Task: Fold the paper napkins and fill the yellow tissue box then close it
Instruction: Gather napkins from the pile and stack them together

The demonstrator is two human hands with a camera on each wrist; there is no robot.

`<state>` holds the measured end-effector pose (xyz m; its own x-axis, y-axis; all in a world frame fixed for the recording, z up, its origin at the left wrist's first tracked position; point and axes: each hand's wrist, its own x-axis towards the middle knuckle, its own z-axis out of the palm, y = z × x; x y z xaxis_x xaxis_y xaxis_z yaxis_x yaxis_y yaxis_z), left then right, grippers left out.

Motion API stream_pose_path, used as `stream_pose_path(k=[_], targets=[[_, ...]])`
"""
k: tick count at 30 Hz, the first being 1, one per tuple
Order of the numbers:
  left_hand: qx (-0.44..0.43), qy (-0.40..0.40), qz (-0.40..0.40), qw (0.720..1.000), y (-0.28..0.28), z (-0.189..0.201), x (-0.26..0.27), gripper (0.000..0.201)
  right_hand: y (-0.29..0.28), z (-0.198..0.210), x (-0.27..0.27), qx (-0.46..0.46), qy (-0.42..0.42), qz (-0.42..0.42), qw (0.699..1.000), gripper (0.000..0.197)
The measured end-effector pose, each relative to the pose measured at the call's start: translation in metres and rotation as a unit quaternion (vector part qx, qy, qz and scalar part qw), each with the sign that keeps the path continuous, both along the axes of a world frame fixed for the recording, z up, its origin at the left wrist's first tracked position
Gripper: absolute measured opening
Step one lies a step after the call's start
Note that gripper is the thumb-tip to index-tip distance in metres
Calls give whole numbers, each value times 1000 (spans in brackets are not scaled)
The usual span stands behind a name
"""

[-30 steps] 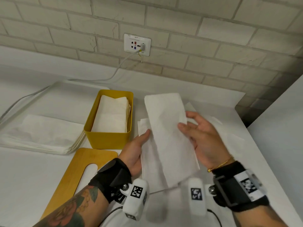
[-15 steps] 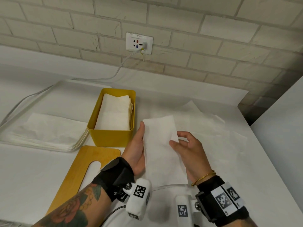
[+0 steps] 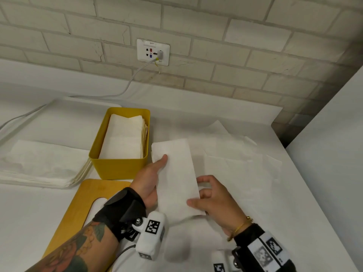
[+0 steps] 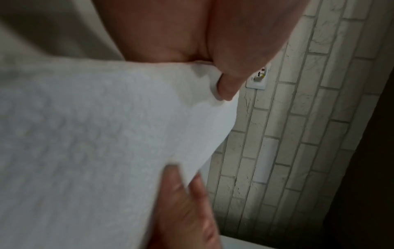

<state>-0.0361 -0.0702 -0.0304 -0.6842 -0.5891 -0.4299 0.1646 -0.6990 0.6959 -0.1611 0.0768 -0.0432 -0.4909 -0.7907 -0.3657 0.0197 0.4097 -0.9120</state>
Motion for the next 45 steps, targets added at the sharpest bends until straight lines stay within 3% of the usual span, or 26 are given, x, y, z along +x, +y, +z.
stream_pose_path(k=[4,10,24,27,32,35,38,41,45], targets=[[1,8,22,1000,-3,3,4,26,16,15,-25,64,39,56,996,42],[14,3,27,1000,3,4,7,28,-1,35,-83,55,155,-62,984,16],[15,-15,20,1000,21,8,20,24,-84,14,-91,167,263,-26,950,63],[18,-20,26,999,22,6,24,25,-88,15,-85,188,287,-4,939,61],[25,-23,25,999,23,5,24,27,-89,9,-85,193,294,16,936,41],[27,-21,24,999,22,5,24,26,-87,10,-87,157,282,10,947,33],[25,-18,24,999,19,3,26,27,-82,24,-95,64,245,-24,967,18],[25,-15,20,999,17,2,24,28,-73,57,-104,-60,199,-65,976,12],[24,-10,15,1000,15,6,17,28,-53,108,-109,-197,162,-78,964,10]])
